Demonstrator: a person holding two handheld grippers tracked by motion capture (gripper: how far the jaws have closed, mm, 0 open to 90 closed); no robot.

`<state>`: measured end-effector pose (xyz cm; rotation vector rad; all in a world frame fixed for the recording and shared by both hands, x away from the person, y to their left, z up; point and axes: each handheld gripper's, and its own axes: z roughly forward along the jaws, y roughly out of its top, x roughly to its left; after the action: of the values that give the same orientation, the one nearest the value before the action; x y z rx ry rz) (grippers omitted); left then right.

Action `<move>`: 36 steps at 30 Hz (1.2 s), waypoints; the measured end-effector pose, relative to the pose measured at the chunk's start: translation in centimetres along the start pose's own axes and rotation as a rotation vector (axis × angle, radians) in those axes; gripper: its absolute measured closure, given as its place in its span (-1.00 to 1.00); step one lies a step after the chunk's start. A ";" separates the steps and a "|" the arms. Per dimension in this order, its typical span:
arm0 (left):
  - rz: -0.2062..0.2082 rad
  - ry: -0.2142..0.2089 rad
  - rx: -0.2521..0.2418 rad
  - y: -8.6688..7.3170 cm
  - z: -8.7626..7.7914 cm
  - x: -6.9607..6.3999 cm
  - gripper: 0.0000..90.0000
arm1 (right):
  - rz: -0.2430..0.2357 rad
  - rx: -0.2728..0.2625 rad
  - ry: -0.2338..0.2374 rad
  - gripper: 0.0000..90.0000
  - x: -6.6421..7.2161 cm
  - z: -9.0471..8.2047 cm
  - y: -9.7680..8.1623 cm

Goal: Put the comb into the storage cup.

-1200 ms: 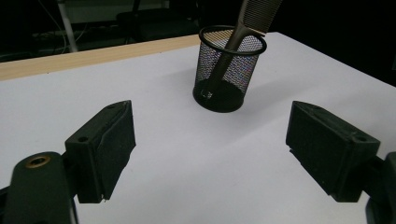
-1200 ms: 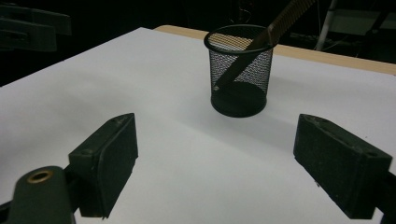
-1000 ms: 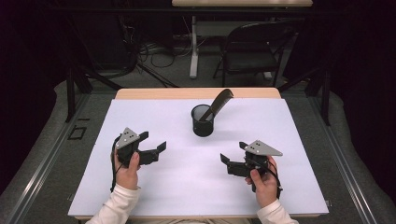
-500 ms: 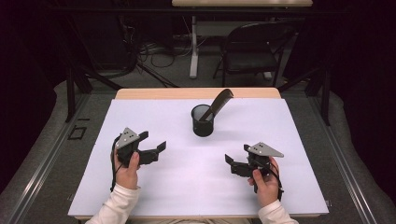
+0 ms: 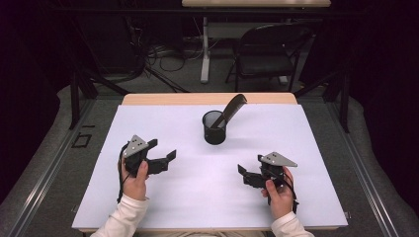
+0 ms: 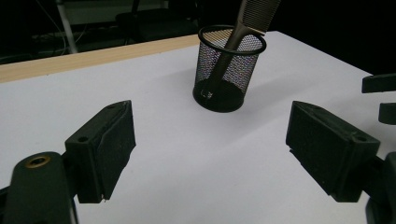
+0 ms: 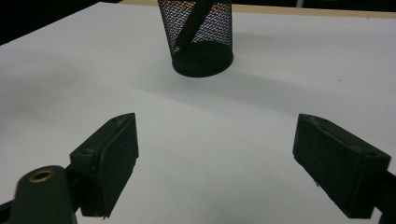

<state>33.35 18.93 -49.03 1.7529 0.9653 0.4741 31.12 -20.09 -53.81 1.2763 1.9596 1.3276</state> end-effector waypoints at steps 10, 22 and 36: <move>-0.001 0.000 0.005 0.0 0.1 0.0 -0.64 | -0.005 0.008 -0.003 -0.69 0.0 0.2 -0.2; 0.000 0.000 0.004 -0.1 0.1 0.1 -0.64 | -0.015 0.020 -0.001 -0.69 0.1 0.3 -0.2; -0.008 0.008 0.001 -0.1 0.1 0.4 -0.64 | -0.025 0.022 0.007 -0.69 0.2 0.4 -0.3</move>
<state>33.62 19.15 -49.20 1.7487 0.9787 0.4760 31.26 -19.77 -54.20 1.2550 1.9930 1.3035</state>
